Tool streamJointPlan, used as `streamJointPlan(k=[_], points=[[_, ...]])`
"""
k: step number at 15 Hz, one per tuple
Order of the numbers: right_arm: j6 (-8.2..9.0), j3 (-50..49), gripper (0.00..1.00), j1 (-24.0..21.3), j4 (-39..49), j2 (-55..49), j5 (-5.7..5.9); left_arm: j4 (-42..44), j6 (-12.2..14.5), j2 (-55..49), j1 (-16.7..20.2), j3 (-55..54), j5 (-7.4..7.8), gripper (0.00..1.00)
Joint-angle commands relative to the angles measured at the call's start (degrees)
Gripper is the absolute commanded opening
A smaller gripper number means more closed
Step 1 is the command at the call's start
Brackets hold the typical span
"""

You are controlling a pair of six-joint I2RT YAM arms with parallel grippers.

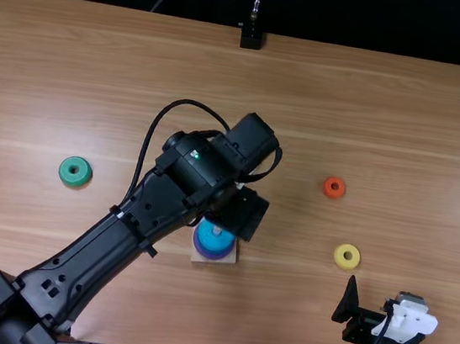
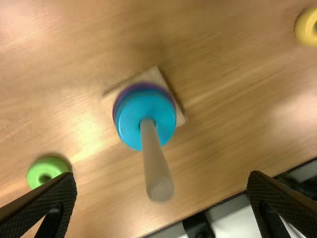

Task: Build the Hanoi tower: stack the rings onto the peg from bottom to top in this color order: purple, dark blue, light blue, dark green, light green, yellow, orange.

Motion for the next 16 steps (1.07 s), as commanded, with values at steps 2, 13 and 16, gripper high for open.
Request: streamJointPlan(k=[2,13,16], points=[[-0.16,-6.1,1.0,-0.5,-3.4,-0.7,0.7,4.7,0.3,-0.1,4.1,3.6,0.43,1.0],[-0.06,-6.1,1.0,-0.5,-3.4,-0.7,0.7,2.3,15.1,-3.0,36.1,-0.4,1.06,1.0],[-0.06,-6.1,1.0,-0.5,-3.4,-0.7,0.6,2.4,20.5,-3.1,38.6,-6.9,1.06,1.0]])
